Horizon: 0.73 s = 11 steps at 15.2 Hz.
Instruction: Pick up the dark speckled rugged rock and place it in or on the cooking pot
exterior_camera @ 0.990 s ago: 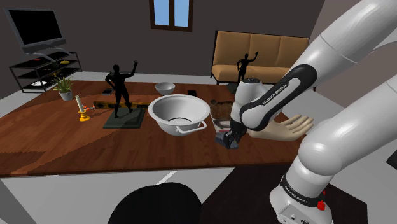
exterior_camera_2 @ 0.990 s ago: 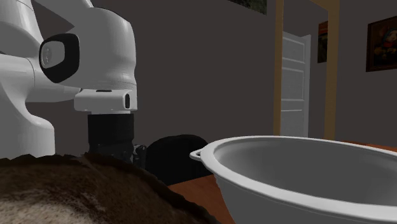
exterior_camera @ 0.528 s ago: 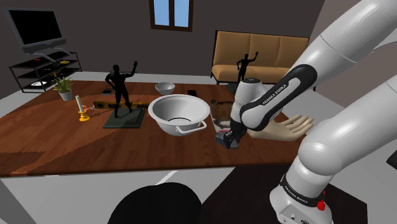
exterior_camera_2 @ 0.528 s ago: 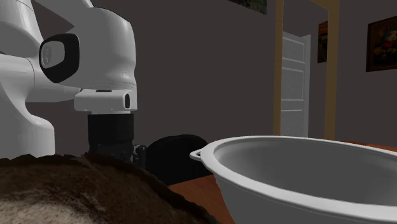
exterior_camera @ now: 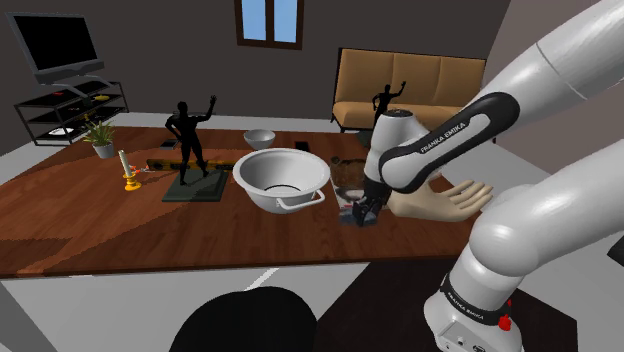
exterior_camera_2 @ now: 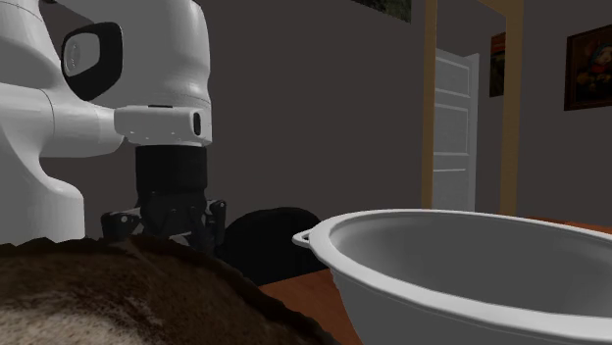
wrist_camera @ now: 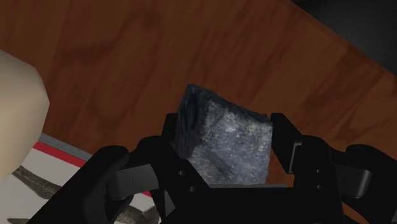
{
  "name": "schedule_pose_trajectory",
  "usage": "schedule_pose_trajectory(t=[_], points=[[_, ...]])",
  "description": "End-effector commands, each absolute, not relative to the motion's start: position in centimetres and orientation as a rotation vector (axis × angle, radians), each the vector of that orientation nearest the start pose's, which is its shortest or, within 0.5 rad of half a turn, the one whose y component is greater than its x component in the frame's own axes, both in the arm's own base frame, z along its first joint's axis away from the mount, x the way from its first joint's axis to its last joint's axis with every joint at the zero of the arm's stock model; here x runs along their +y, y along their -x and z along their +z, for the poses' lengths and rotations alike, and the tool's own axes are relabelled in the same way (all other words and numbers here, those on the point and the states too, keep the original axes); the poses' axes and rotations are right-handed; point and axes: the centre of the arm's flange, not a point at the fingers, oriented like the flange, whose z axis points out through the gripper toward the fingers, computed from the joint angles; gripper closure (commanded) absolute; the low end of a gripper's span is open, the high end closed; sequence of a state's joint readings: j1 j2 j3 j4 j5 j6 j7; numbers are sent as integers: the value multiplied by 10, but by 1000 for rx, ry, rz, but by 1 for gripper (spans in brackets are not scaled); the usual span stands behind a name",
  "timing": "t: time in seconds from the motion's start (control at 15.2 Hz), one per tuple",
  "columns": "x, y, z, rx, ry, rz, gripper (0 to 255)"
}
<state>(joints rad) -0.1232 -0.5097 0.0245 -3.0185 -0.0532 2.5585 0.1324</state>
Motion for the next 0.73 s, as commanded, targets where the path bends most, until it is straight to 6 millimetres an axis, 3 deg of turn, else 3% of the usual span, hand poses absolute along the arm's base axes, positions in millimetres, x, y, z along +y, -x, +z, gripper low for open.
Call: schedule_pose_trajectory(t=[0.0, 0.66], points=[[-31, -302, 295, 302, 3168, -78, 255], [-31, -302, 348, 302, 3168, -78, 255]])
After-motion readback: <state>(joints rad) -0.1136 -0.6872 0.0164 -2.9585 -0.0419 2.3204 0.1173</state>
